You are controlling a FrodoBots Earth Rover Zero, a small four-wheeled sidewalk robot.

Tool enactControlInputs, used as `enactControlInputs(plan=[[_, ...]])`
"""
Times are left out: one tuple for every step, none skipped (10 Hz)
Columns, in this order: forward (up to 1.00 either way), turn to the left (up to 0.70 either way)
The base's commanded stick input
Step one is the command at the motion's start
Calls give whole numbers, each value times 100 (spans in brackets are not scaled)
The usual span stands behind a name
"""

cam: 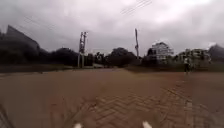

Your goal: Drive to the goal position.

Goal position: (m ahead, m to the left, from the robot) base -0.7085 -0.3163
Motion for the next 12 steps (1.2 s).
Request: enactControlInputs(plan=[[70,-35],[70,-35],[70,-35],[70,-35],[70,-31],[70,-28],[70,-10],[70,20],[70,10],[70,0],[70,0],[70,7]])
